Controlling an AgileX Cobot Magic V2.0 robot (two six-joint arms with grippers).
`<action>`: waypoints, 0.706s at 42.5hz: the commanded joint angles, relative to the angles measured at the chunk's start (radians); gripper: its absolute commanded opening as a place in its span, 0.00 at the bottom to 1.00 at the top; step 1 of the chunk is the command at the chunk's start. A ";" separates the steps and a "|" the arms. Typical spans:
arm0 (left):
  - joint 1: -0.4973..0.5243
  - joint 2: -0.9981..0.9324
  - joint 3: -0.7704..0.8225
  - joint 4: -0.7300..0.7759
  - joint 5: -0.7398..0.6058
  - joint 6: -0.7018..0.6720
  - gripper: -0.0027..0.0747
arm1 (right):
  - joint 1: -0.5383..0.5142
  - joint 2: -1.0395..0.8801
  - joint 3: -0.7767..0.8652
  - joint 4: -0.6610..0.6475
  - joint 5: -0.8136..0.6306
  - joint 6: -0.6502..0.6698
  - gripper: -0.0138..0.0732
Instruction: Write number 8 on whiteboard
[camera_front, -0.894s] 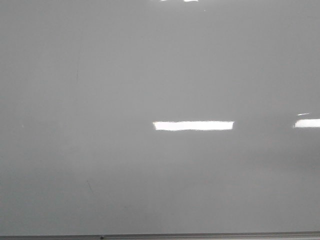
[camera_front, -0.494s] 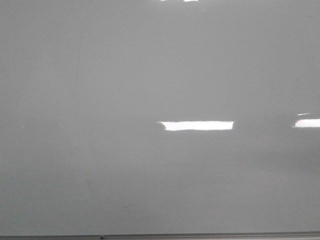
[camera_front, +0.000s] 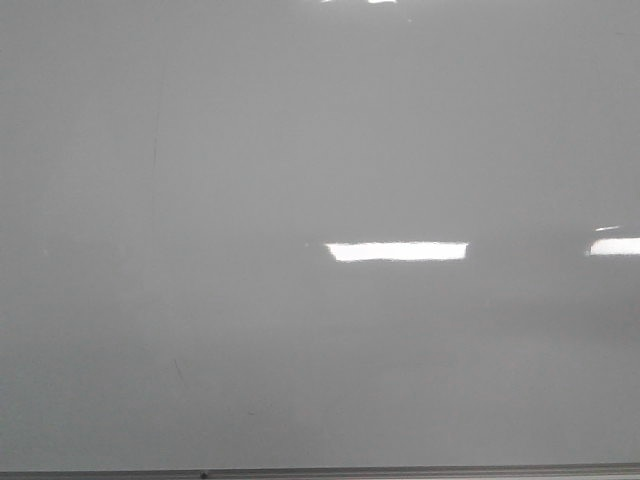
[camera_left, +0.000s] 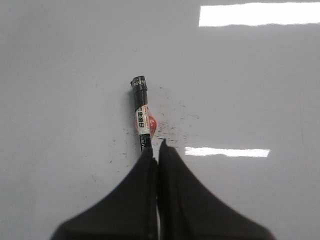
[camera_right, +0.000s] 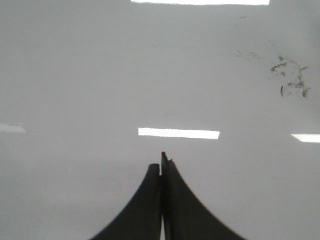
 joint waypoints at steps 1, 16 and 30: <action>-0.001 -0.013 0.012 -0.009 -0.107 -0.003 0.01 | -0.001 -0.018 -0.003 -0.010 -0.122 0.000 0.08; -0.003 0.012 -0.252 -0.042 0.031 -0.010 0.01 | -0.001 0.000 -0.235 -0.010 0.025 0.000 0.08; -0.003 0.225 -0.638 -0.042 0.306 -0.010 0.01 | -0.001 0.204 -0.584 -0.010 0.311 0.000 0.08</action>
